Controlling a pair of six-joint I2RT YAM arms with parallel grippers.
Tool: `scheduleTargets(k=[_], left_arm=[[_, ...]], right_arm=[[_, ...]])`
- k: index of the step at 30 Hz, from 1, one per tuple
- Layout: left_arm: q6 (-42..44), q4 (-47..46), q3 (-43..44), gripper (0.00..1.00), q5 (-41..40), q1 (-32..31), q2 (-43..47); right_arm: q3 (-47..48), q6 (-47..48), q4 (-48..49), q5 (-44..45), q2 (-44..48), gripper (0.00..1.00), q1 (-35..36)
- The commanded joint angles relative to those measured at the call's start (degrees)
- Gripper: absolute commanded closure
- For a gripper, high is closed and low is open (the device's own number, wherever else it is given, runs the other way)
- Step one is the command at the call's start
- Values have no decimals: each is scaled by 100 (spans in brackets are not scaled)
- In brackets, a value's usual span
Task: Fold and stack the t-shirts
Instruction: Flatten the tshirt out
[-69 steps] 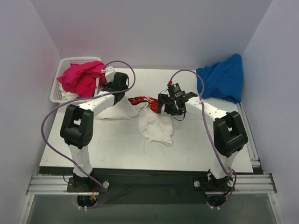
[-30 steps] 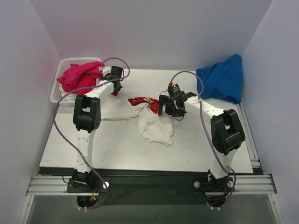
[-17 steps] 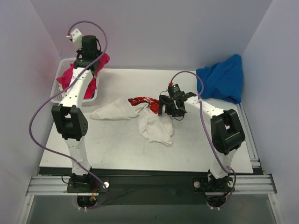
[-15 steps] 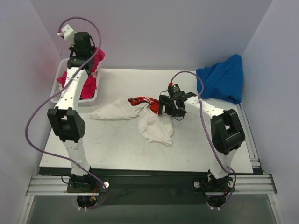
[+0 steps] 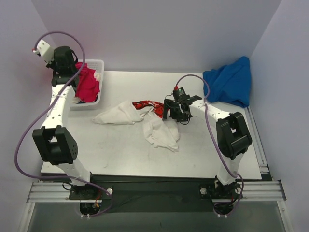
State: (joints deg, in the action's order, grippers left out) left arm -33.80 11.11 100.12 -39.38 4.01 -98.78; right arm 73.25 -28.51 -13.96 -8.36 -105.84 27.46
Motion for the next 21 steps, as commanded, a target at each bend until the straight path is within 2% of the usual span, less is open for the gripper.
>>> scheduleTargets(k=[1,3,4,6,10,13,15,21], left_arm=[[-99,-390,-937,79,-106,-23,289],[-240,-400,-1265,60,17,-23,368],[-337,-382,-1493,54,113,-32,386],[-390,-382,-1635,50,237,-41,404],[-364,-382,-1811,34,369,-163,500],[-137,-408,-1838,27,395,-312,711],[-31,-417,-1873,26,404,-348,964],[208,-146,-2127,26,685,-1191,1615]], right_arm=[[181,-58,-178,-43,-59,18,22],[163,-75,-178,1,-33,18,14],[163,-76,-178,27,-24,18,13],[137,-76,-204,115,28,18,22],[163,-49,-318,466,116,18,22],[364,47,-581,1105,248,17,83],[601,161,-854,1371,353,16,110],[655,1093,-898,2039,793,7,338]])
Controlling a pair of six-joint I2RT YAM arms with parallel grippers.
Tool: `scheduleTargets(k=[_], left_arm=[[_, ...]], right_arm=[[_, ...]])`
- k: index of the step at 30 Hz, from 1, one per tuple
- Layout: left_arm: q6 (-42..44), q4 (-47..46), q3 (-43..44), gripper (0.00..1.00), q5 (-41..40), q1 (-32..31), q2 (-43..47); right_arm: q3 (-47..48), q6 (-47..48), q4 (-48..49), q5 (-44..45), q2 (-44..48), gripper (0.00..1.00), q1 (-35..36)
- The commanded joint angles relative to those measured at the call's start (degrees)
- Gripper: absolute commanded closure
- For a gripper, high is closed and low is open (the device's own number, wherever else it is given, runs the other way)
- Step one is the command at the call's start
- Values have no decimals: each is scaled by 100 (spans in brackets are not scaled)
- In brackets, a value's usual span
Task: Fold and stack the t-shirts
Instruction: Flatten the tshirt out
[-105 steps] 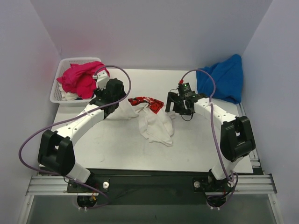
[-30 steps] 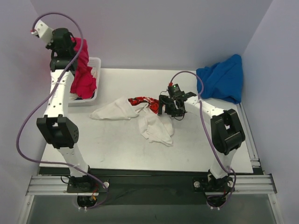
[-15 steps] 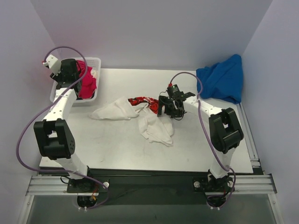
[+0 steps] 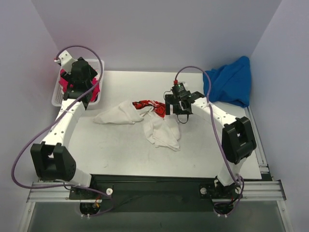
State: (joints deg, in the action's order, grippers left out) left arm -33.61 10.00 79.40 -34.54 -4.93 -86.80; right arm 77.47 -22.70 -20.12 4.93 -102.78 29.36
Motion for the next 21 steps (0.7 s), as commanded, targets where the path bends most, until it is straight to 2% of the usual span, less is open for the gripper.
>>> scheduleTargets(k=[1,2,3,6,14,21], left_arm=[[170,-33,-212,26,298,-411,488],[127,-33,-344,26,317,-647,611],[74,-111,-476,26,360,-728,656],[-207,-156,-995,26,868,-974,735],[-656,-225,-2006,26,1336,-1581,279],[-700,-525,-2165,26,1617,-1836,-486]], right_arm=[[242,669,-265,842,496,6,183],[242,714,-273,1095,496,7,262],[242,749,-282,1202,496,16,298],[216,513,-291,1283,426,35,333],[-363,-94,-300,510,303,31,351],[-952,-270,174,-26,241,27,377]])
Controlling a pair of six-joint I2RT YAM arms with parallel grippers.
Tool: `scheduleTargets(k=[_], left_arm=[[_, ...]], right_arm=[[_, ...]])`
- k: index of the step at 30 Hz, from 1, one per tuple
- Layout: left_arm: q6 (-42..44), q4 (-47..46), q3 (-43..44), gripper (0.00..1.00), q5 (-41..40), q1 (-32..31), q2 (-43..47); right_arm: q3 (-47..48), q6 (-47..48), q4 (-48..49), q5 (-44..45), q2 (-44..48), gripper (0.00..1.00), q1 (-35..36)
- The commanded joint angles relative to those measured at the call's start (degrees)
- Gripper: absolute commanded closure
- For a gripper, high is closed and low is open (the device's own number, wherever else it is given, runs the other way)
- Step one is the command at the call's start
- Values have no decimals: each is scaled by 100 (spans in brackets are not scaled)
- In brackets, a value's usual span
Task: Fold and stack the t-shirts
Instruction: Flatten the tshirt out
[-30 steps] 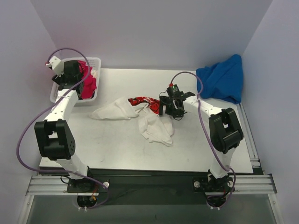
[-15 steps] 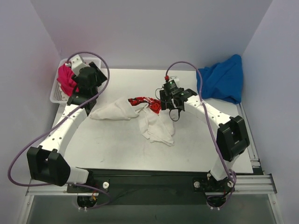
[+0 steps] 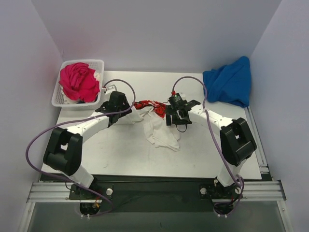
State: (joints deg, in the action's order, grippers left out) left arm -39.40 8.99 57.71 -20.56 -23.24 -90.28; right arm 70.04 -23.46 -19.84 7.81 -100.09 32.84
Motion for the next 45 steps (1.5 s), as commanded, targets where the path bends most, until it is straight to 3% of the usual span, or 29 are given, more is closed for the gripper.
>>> scheduleTargets(k=[1,12,17,18,22,38,42,43,45], left_arm=[[-121,-468,20,26,201,-5,-191],[11,-741,916,26,17,4,-1237],[-15,-207,1268,38,-299,13,-1519],[-33,-153,1243,43,-404,13,-1510],[-59,-152,927,47,-669,30,-1230],[-235,331,830,48,-880,83,-1387],[-253,349,855,60,-836,101,-1536],[-244,349,873,72,-819,127,-1632],[-226,366,995,88,-810,153,-1738]], right_arm=[[-236,-237,234,-368,-45,27,38],[-526,-299,472,-922,-467,27,47],[-789,-334,463,-843,-467,27,38],[-799,-334,463,-834,-458,27,30],[-843,-352,463,-799,-467,28,29],[-869,-422,428,-799,-476,28,-6],[-834,-422,401,-799,-529,35,-15],[-825,-422,393,-799,-520,40,-23],[-817,-431,358,-799,-494,59,-23]])
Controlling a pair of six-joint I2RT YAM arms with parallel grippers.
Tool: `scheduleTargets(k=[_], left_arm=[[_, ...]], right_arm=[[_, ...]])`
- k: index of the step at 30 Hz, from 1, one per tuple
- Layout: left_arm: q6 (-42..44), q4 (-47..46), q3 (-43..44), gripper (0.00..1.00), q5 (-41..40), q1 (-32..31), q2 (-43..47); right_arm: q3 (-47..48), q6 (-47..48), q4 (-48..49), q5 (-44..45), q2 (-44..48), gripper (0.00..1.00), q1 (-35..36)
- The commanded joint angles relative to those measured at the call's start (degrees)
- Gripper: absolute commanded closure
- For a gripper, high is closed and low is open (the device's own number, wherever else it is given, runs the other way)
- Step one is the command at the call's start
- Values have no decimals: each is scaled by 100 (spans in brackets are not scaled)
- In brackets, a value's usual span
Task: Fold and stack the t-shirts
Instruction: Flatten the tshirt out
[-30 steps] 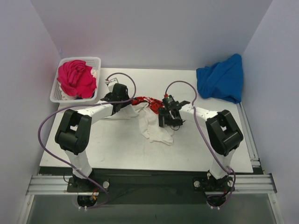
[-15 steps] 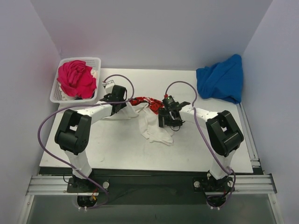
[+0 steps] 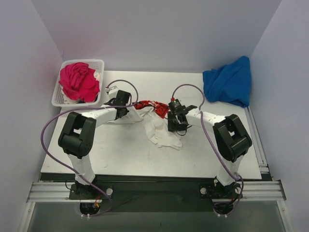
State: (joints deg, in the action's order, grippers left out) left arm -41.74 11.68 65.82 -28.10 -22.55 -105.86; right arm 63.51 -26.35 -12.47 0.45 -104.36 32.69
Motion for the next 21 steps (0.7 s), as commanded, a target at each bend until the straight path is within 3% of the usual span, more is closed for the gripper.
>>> scheduleTargets(k=[1,2,5,13,21], left_arm=[[16,150,238,100,-56,127,-285],[34,202,282,100,-64,154,-312],[86,273,317,100,-152,233,-155],[271,431,115,100,-653,540,1390],[499,422,247,100,-776,1032,2920]], right_arm=[[-163,-151,-396,-62,-59,69,-17],[-163,-151,-405,25,-32,84,-25],[-163,-160,-580,297,99,100,-69],[-67,-90,-1178,992,916,100,-552],[443,-98,-1785,940,2049,100,-2149]])
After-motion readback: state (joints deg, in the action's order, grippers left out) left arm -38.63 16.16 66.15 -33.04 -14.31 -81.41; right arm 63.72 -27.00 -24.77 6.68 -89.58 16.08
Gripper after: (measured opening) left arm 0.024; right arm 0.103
